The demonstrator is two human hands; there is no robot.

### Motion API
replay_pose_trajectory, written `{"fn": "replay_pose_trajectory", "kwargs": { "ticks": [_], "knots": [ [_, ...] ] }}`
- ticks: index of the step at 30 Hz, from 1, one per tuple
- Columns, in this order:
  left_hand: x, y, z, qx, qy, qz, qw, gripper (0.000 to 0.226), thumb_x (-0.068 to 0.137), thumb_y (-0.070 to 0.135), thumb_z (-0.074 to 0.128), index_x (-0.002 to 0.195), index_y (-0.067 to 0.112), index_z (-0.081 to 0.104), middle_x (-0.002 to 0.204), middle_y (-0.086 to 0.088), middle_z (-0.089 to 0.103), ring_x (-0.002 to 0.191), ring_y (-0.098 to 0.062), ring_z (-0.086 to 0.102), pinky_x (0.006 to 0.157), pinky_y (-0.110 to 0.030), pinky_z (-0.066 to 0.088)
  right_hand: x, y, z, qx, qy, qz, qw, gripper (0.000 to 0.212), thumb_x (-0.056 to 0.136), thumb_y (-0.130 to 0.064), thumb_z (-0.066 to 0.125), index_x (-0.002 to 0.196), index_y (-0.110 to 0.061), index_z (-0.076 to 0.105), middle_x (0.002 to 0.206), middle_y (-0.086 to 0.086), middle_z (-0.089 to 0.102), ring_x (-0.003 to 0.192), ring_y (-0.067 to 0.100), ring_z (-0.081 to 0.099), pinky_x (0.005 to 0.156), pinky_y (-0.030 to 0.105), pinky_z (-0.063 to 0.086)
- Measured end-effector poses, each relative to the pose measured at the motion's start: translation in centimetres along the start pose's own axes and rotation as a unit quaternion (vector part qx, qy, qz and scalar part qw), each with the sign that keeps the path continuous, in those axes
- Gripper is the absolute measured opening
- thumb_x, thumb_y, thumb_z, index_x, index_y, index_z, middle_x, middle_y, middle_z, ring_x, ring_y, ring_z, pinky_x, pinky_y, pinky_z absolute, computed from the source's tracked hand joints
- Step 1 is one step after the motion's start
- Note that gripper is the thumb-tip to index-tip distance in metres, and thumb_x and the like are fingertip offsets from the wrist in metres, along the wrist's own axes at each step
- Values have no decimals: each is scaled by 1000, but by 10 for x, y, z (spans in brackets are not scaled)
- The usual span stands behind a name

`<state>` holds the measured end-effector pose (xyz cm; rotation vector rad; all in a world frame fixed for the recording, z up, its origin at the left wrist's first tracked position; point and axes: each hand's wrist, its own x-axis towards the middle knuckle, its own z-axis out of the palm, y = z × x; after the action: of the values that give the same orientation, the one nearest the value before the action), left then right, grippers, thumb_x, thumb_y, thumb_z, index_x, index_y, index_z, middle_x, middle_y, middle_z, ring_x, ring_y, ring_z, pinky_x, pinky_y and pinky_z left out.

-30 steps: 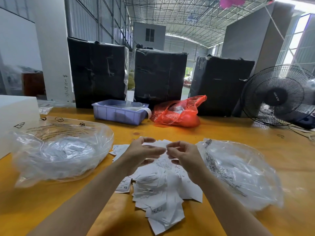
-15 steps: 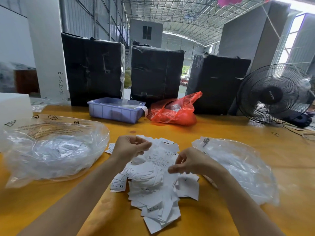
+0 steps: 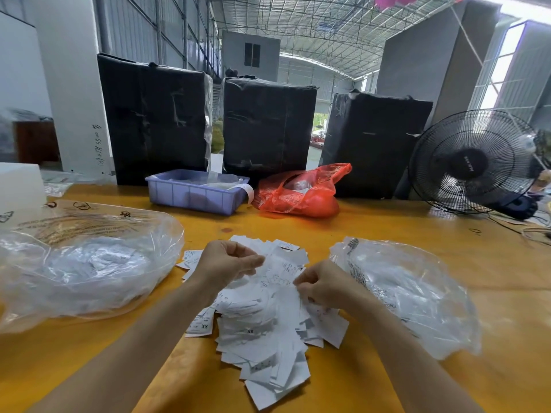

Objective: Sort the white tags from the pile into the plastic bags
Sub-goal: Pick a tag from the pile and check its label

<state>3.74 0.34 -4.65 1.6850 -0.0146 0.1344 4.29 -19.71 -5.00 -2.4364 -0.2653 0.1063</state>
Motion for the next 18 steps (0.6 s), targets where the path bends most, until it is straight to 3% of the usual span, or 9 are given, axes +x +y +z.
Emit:
{"fn": "replay_pose_trajectory", "kwargs": {
  "ticks": [2,5,8,10,12,14,18],
  "knots": [
    [0,1,0,-1,3,-2,1000,13,70,12,81,72,8,68,61,2,70,56,-8,63,64,-25,49,-2,-2,1,-2,-19,-33,999,42,77,-29,77,115,-20,63,93,-7,55,74,2,52,56,15,39],
    [-2,2,0,3,3,3,1000,13,70,12,81,72,8,68,61,2,70,58,-10,63,67,-28,49,-6,-7,4,-90,-83,-58,991,64,61,-40,86,118,-27,58,107,-7,48,90,7,50,73,21,46],
    [-3,1,0,6,-1,5,1000,13,70,12,81,72,7,69,62,1,70,59,-11,63,71,-31,50,-9,-11,5,-110,-64,-64,990,63,66,-38,83,122,-20,58,115,0,50,97,13,51,84,27,46],
    [-3,2,0,6,-4,3,1000,13,70,12,81,73,7,69,62,1,70,59,-12,63,71,-31,50,-14,-16,-7,-140,-19,-47,989,56,72,-31,80,120,-11,59,119,7,54,98,18,56,82,28,47],
    [-3,2,0,8,-7,1,1000,14,70,13,81,74,7,69,61,1,70,59,-12,64,70,-30,50,-22,-18,-27,-156,-42,15,987,53,70,-28,83,110,-3,60,104,12,65,79,20,64,71,29,53],
    [-3,2,1,8,-10,1,1000,14,70,12,81,73,7,69,59,2,69,59,-12,64,67,-28,50,-32,-24,-39,-200,-128,93,967,61,62,-34,87,105,-2,59,78,7,67,62,18,63,63,30,55],
    [-5,1,4,12,-12,-1,1000,13,70,11,81,71,8,68,61,1,69,61,-13,64,65,-28,50,-38,-36,-27,-356,-223,99,902,46,65,-38,84,64,-11,47,64,-2,48,54,14,42,46,23,35]
  ]
}}
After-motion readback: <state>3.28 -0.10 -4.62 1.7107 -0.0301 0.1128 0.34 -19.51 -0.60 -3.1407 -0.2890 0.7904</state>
